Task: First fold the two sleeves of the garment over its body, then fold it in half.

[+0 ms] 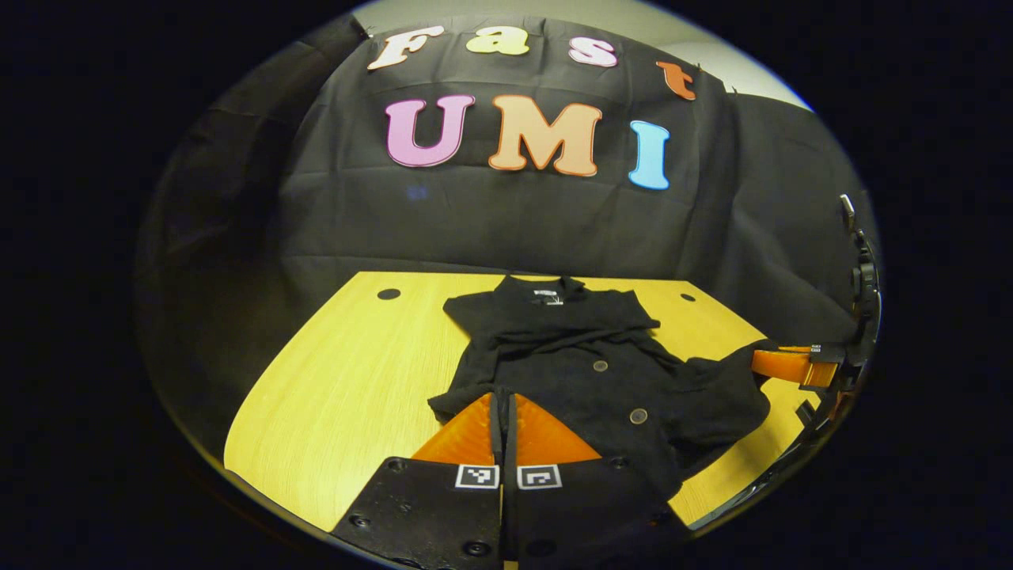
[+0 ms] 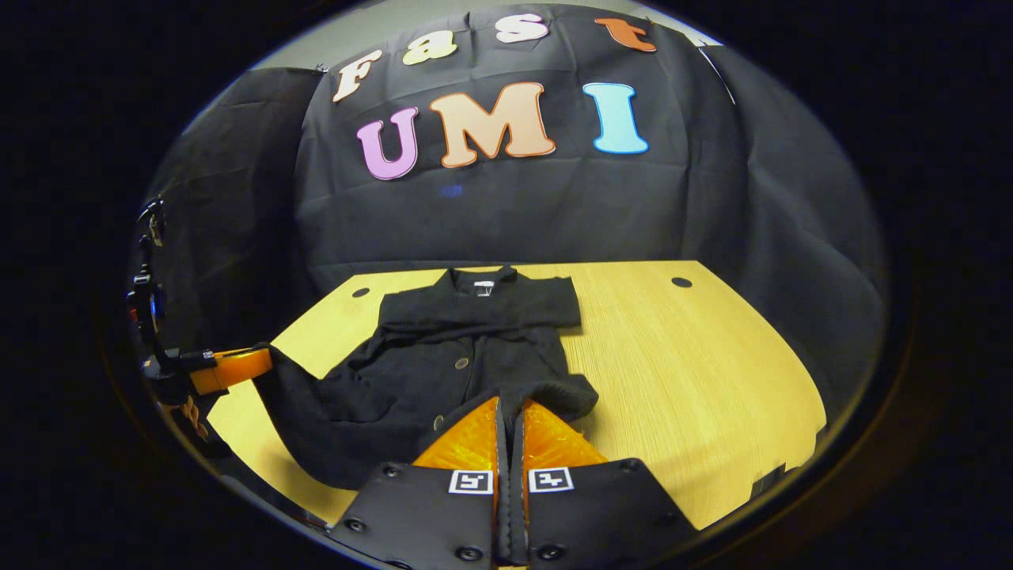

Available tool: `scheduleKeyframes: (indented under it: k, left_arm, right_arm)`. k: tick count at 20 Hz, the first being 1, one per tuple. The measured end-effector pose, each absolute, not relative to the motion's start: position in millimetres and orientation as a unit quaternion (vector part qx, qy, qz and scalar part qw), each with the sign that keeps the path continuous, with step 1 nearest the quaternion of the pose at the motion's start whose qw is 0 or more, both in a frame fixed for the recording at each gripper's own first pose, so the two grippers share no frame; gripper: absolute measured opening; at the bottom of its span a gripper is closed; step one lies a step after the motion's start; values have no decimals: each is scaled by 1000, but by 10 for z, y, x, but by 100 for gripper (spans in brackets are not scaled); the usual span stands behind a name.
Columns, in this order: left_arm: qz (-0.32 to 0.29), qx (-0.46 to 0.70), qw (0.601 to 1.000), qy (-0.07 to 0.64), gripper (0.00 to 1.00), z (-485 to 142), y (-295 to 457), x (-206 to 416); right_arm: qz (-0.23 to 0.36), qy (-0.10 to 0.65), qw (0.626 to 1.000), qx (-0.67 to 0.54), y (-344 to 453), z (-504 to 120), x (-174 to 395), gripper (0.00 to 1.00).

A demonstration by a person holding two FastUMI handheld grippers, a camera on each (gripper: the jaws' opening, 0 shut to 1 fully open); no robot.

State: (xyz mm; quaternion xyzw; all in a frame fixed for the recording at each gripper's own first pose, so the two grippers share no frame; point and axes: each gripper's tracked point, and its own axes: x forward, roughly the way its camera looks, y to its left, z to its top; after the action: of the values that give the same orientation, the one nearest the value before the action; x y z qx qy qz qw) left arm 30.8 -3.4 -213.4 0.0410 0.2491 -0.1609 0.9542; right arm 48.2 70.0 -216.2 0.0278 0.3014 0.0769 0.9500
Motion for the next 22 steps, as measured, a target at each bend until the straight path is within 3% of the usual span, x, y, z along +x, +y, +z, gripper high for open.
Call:
scheduleKeyframes:
  k: [2, 3, 13, 22]
  left_arm:
    - [-157, 36, 956, 243, 0, -2070, -59, 446]
    - [-154, 34, 958, 239, 0, -2032, -76, 539]
    - [-127, 15, 975, 180, 0, -1711, -401, 1729]
    - [-89, 14, 983, 161, 0, -1830, -530, 2722]
  right_arm:
    - [83, 295, 952, 25, 730, -2074, 653, 7]
    - [87, 289, 953, 21, 744, -2023, 755, 2]
    - [101, 246, 964, 22, 713, -1666, 2085, 2]
    - [110, 236, 965, 21, 713, -1737, 3138, 2]
